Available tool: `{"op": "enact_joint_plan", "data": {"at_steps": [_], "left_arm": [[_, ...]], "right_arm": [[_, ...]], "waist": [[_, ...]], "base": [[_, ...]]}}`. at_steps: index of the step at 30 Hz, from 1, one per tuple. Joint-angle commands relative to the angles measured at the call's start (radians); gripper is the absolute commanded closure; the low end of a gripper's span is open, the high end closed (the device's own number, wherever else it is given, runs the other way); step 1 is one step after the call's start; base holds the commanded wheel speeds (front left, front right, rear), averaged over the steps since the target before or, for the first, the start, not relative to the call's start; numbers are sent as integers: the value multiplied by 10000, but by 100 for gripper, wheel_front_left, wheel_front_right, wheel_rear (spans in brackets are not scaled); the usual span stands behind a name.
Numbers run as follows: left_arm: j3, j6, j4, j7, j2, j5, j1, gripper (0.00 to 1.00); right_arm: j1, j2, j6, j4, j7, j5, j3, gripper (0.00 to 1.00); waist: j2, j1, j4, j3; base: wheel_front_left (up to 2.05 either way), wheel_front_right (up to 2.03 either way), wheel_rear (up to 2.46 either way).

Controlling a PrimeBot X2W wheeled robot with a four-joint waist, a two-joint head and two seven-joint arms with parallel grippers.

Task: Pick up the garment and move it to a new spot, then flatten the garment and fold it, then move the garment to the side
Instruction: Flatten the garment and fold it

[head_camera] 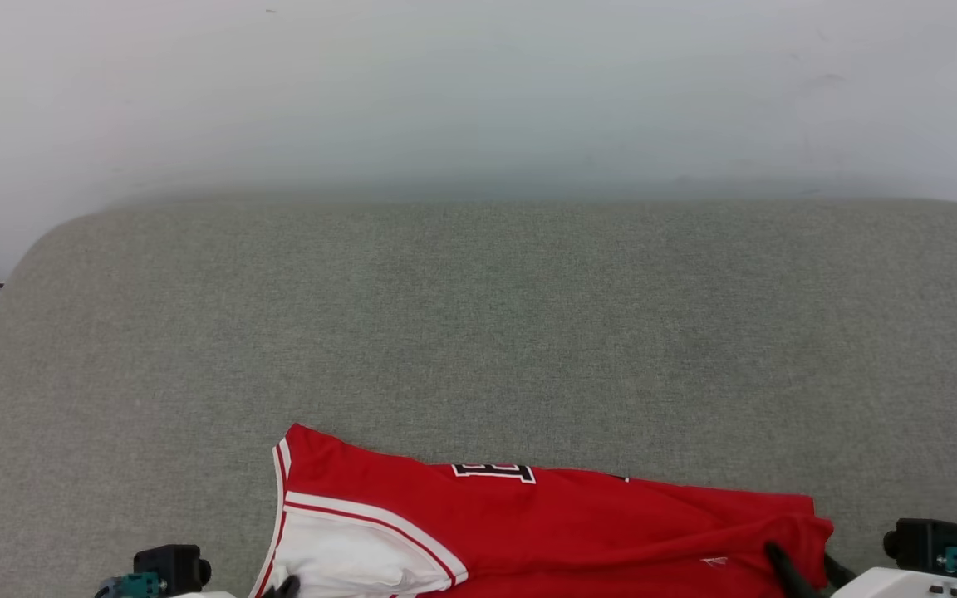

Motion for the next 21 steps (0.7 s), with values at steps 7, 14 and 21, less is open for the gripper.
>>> {"op": "enact_joint_plan", "data": {"at_steps": [7,14,21], "left_arm": [[259,270,-374,-1525,-62,827,-510,0],[293,926,-1263,-3026,-51,2064,-721,0],[232,1595,-2143,-3757,-44,3450,-969,0]], "right_arm": [[504,-232,-13,-1640,504,122,-562,0],[692,-633,-11,-2680,2684,-294,-1622,0],[413,-558,-11,-3005,4065,-348,-1543,0]], "waist": [[0,1,-76,-100],[0,1,-17,-96],[0,1,363,279]], "base": [[0,0,0],[0,0,0],[0,0,0]]}}
